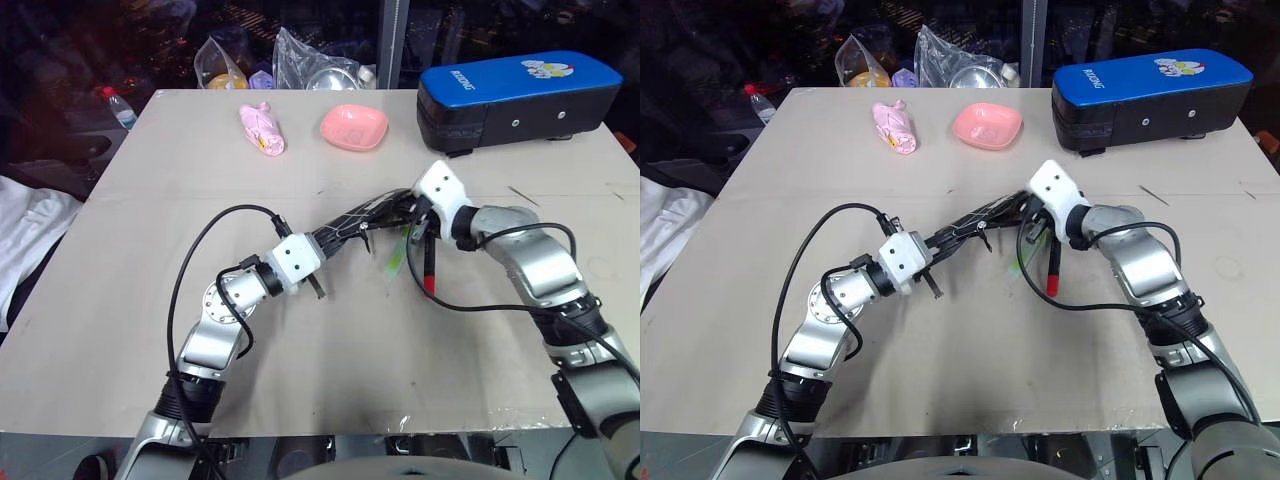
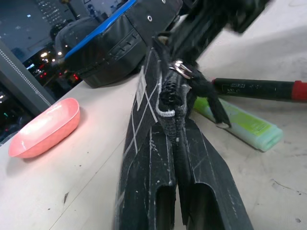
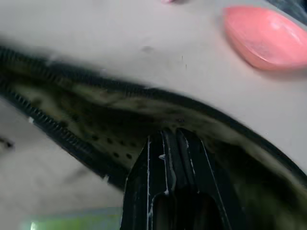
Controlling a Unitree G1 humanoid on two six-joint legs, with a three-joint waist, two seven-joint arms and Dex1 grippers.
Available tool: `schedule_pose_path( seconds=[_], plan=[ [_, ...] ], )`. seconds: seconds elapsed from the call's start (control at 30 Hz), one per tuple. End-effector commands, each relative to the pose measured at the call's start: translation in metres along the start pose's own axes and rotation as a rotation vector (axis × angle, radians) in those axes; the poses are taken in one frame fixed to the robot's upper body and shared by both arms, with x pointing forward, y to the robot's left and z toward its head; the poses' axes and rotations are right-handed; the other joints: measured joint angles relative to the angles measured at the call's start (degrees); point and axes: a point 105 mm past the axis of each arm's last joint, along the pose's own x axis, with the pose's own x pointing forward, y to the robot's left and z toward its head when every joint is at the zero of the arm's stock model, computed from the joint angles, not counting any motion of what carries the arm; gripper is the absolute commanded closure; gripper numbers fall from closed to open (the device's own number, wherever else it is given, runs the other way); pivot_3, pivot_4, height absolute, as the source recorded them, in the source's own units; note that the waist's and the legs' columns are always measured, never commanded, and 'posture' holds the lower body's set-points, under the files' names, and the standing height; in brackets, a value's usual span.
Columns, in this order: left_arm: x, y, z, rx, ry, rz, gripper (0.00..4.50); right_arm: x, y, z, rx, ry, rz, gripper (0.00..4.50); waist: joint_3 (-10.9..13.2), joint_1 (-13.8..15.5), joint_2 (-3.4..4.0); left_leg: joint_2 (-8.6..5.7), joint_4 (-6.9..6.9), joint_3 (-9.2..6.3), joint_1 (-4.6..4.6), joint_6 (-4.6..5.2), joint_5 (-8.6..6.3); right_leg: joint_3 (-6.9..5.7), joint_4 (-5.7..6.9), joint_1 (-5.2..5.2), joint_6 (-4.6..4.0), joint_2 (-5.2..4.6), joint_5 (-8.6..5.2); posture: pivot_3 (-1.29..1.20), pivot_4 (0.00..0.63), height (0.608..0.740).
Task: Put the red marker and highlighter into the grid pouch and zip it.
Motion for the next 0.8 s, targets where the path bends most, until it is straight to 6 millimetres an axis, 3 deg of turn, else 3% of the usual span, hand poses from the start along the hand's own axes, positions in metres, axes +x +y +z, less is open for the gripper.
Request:
schedule_pose_path(
  seconds=[0.03,0.23,0.27,0.43,0.6,0.8],
  plan=[
    [0.004,0.004,0.013,0.032,-0.049,0.007,4.5,0.007,-0.001,0.018,-0.307,-0.083,-0.001,3.15,0.0,-0.05,0.0,0.0,-0.01,0.02,-0.01,-0.01,0.01,0.01,0.01,-0.02,0.0,0.0,0.0,0.0,0.15,0.737],
    [0.003,0.007,0.012,0.024,-0.038,0.036,4.5,0.001,-0.002,0.011,-0.492,-0.099,0.012,0.26,0.01,0.1,0.0,0.01,0.01,0.05,-0.03,-0.23,0.14,0.02,-0.02,-0.02,0.0,-0.03,0.0,0.0,0.15,0.737],
    [0.003,0.006,0.011,0.023,-0.036,0.037,4.5,-0.005,-0.005,0.011,-0.494,-0.102,0.002,0.09,0.01,0.07,-0.01,0.01,0.01,0.07,-0.03,-0.23,0.14,0.03,-0.02,-0.01,0.0,-0.03,0.0,0.0,0.15,0.737],
    [-0.001,0.006,0.008,0.025,-0.022,0.051,4.5,-0.032,-0.015,0.025,-0.358,-0.174,-0.124,0.09,0.01,0.1,-0.01,0.04,0.0,0.05,-0.01,-0.25,0.15,0.04,0.01,-0.01,0.0,-0.06,0.0,0.0,0.15,0.737],
    [-0.005,0.01,0.006,0.02,-0.013,0.074,4.5,-0.064,0.003,0.027,0.009,-0.229,-0.237,0.09,0.0,0.36,-0.01,0.08,-0.03,-0.1,-0.01,-0.26,0.15,0.07,0.03,0.04,0.0,-0.07,0.0,0.0,0.15,0.737],
    [-0.011,0.012,0.001,0.02,0.009,0.078,4.5,-0.08,0.046,-0.027,0.457,-0.01,-0.387,0.09,-0.01,0.4,-0.02,0.05,-0.01,-0.1,0.04,-0.25,0.15,0.08,0.07,0.09,-0.01,-0.1,0.0,0.0,0.15,0.737]
  ],
)
